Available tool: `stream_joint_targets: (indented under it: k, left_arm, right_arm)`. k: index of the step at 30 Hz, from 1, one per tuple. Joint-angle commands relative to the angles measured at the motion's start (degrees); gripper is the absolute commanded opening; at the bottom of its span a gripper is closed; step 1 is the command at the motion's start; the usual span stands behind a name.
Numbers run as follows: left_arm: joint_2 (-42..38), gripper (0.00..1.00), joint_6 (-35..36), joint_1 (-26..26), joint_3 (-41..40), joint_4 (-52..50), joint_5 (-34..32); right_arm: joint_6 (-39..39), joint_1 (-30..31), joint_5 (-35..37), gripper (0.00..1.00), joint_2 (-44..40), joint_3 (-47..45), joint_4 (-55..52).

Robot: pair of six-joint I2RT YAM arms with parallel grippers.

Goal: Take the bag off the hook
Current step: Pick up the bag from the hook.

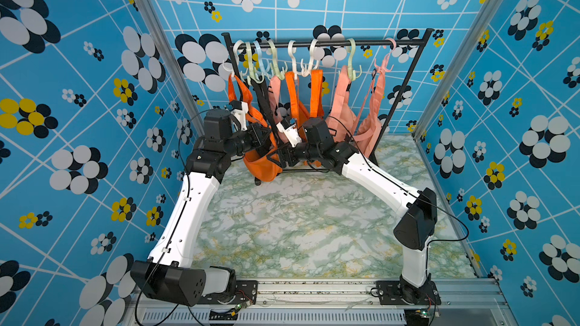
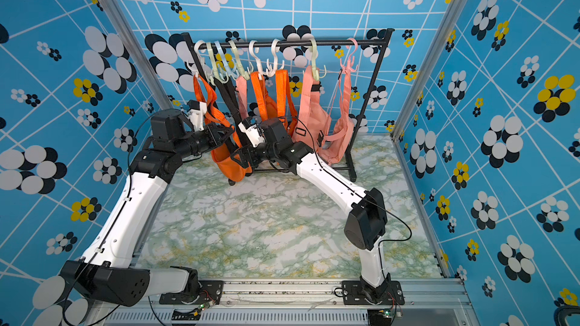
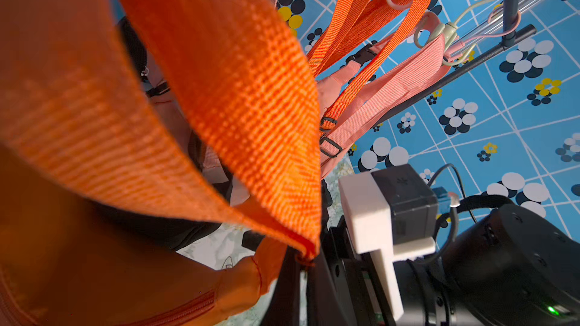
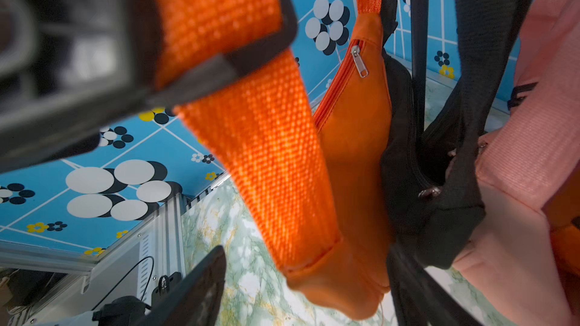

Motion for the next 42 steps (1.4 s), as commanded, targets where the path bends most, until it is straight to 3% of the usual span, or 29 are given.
stream_joint_targets:
  k: [1, 3, 5, 8, 9, 10, 12, 15, 21, 25, 31, 38, 40, 42]
  left_arm:
    - [-0.82, 0.05, -1.89, -0.51, 0.50, 1.99, 3.25]
    - [-0.81, 0.05, -2.49, -0.65, 0.52, 2.42, 4.16]
    - [-0.98, 0.05, -2.81, -0.60, 0.36, 3.03, 4.88]
    - [-1.25, 0.12, -1.91, -0.09, 0.46, 3.29, 5.37]
    - [-1.49, 0.25, -0.77, 0.59, 0.69, 2.94, 5.05]
    - [-1.80, 0.43, 0.27, 1.59, 0.78, 2.60, 4.35]
    - [-2.72, 0.74, 0.78, 4.91, 0.61, 2.16, 1.75]
    - [-4.16, 0.99, 0.59, 10.27, 0.24, 1.99, -3.15]
    - [-3.73, 0.99, 6.97, 12.70, 2.00, -1.66, -19.77]
    - [0.54, 0.99, 10.88, 12.73, 5.13, -5.06, -25.10]
    - [9.92, 0.99, 13.08, 12.75, 12.51, -9.13, -26.02]
    - [23.65, 1.00, 14.04, 12.38, 30.66, -15.71, -23.57]
    - [27.08, 0.78, 14.48, 12.32, 35.50, -16.96, -21.63]
    - [29.60, 0.46, 14.57, 12.00, 39.80, -18.38, -21.46]
  right_arm:
    - [-0.61, 0.31, 3.38, 0.73, 1.76, 2.65, 3.50]
    - [-0.34, 0.34, 3.60, 0.56, 2.65, 3.93, 2.69]
    - [1.03, 0.35, 2.66, 0.31, 3.11, 4.69, 2.10]
    - [2.64, 0.31, 0.86, 0.12, 2.64, 4.08, 2.02]
    - [2.85, 0.33, 0.49, 0.05, 2.08, 3.69, 1.82]
    - [3.09, 0.35, 0.36, 0.00, 1.45, 3.17, 1.72]
    - [3.25, 0.26, 0.03, 0.00, -0.26, 1.94, 1.62]
    - [3.15, 0.18, -0.75, 0.00, -3.14, 0.43, 0.90]
    - [4.76, -1.08, -3.60, 0.00, -8.87, -3.51, 1.60]
    - [8.88, -3.07, -6.99, 0.00, -11.43, -6.12, 4.47]
    - [13.40, -6.68, -10.03, 0.00, -14.34, -8.92, 7.09]
    - [13.30, -8.03, -9.53, 0.00, -15.83, -10.65, 6.42]
    - [13.26, -8.41, -9.42, 0.00, -16.11, -10.76, 6.04]
    - [13.10, -8.52, -9.25, 0.00, -16.28, -10.88, 5.72]
